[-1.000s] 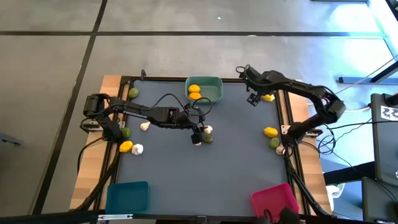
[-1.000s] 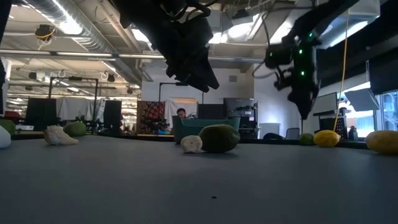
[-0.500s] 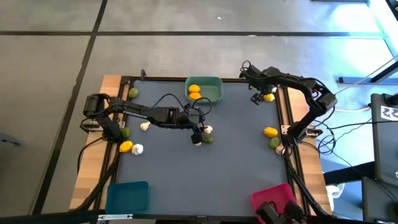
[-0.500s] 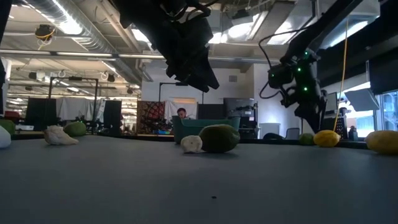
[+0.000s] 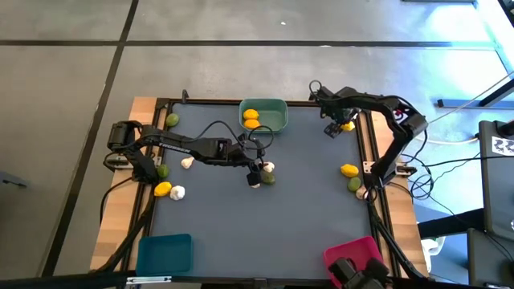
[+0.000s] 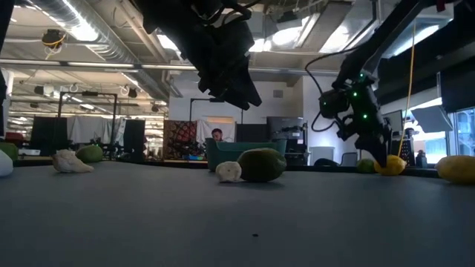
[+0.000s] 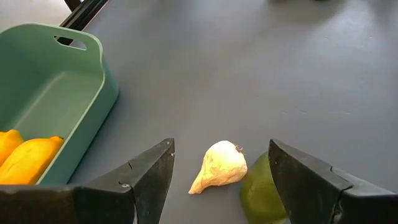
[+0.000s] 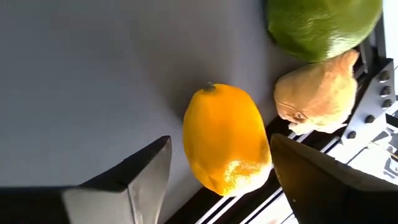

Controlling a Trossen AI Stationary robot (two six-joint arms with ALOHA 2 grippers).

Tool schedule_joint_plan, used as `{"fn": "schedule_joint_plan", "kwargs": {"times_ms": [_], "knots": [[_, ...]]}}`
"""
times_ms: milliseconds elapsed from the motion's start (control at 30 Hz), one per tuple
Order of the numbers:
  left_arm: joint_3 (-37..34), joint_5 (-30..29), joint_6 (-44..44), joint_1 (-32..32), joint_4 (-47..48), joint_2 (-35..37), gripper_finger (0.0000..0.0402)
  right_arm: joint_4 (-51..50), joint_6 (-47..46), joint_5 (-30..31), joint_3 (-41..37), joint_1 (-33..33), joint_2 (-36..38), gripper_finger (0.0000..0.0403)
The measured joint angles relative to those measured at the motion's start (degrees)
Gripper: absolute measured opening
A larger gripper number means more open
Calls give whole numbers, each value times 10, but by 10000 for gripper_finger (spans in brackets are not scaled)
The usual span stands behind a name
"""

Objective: Sort produce into baskets
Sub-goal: Put the green lemon into the green bin

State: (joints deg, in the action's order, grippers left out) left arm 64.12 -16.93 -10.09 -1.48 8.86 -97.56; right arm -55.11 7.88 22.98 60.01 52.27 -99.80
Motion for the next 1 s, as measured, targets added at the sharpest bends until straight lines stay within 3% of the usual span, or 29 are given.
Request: {"fn": "schedule_joint_plan", "kwargs": {"times_ms": [567, 833, 1000], "knots": [[0, 0, 0, 0, 0, 0, 255, -3, 18, 5, 0, -2, -10, 150], [0, 0, 1, 1, 0, 0, 255, -20, 26, 3, 0, -2, 6, 142], [0, 0, 10, 10, 1, 10, 255, -21, 16, -39, 0, -2, 47, 142]]}}
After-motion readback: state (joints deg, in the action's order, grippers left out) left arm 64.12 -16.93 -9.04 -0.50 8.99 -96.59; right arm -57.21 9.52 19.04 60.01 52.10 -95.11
